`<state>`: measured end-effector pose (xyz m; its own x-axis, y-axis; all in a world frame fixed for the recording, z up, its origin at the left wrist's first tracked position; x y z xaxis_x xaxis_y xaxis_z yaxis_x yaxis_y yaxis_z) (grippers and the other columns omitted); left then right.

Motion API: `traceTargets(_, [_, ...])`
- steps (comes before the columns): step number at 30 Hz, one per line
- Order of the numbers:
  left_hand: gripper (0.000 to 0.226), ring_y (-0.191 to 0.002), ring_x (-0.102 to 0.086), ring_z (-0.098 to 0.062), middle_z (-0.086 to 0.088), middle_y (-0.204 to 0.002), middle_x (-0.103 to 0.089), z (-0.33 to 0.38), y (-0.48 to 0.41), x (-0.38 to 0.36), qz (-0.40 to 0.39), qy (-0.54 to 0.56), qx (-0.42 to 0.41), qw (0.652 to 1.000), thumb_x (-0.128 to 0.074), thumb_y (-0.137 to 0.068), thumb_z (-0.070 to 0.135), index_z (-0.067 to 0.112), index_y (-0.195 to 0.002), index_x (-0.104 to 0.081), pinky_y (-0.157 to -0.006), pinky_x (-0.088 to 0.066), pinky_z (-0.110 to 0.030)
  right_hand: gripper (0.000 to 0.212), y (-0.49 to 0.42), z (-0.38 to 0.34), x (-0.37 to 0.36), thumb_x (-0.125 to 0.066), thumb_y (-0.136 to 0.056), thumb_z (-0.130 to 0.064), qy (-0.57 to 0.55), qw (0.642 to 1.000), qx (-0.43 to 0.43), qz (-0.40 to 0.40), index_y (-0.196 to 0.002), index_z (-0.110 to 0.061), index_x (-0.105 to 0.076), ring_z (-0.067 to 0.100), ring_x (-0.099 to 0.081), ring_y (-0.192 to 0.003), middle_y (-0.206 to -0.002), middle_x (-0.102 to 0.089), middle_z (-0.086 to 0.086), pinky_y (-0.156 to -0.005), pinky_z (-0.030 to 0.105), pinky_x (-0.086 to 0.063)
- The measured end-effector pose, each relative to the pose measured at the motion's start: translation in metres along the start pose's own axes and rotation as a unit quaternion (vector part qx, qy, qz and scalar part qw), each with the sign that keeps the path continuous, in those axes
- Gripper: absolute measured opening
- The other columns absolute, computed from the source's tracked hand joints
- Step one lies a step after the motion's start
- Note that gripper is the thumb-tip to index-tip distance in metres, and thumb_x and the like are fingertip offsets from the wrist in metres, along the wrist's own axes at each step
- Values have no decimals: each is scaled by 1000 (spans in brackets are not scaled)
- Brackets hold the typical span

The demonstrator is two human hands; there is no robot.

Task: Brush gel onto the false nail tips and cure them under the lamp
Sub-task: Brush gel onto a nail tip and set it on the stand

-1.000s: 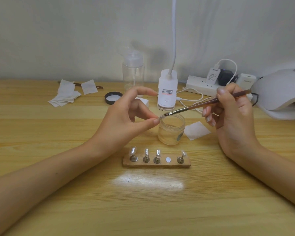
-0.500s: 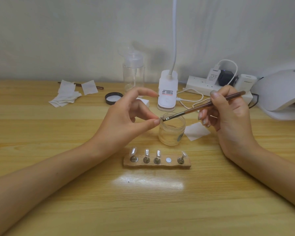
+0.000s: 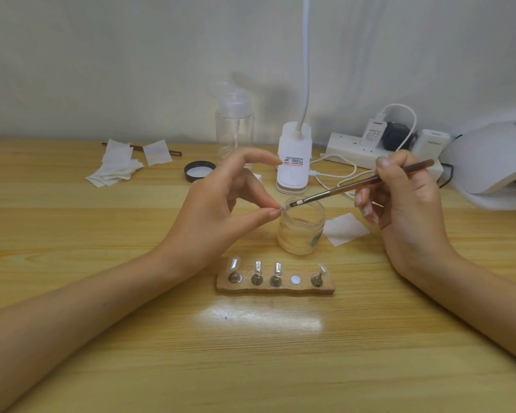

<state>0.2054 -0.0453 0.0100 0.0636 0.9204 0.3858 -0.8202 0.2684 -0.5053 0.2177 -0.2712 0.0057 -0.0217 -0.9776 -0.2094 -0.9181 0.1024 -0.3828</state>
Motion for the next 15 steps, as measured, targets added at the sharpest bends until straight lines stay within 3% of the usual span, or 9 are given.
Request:
traceTargets(5, [47, -81, -67, -2, 9, -81, -74, 0, 1, 0, 4, -11, -17, 1000, -79, -85, 8, 23, -124, -57, -61, -38, -23, 25, 0, 0, -5, -51, -100, -23, -22, 999, 5, -40, -76, -24, -51, 14, -54, -50, -59, -63, 3, -44, 19, -39])
traceTargets(10, [48, -82, -67, 0, 9, -81, -75, -1, -1, 1, 5, -26, -33, 999, -80, -84, 6, 21, -123, -58, -69, -38, -8, 27, -1, 2, 0, -48, -103, -20, -3, 1000, -13, 0, -77, -22, -46, 14, -52, -49, -56, -61, 3, -43, 20, -36])
traceTargets(15, [47, -84, -68, -1, 10, -82, -75, -1, 0, 1, 8, -34, -44, 998, -80, -84, 6, 21, -123, -59, -70, -37, -7, 26, 0, 1, -5, -49, -101, -24, -27, 999, -6, -35, -75, -24, -50, 12, -53, -49, -57, -61, 2, -44, 19, -38])
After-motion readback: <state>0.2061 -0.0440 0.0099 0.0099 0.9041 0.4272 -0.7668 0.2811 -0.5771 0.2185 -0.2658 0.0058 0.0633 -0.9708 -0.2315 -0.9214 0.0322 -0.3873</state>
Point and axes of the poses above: each hand's wrist, its own y-axis away from the middle knuckle, its own x-axis out of the back of the hand, z = x × y, the point moved 4 cm from there along -y, towards the middle knuckle
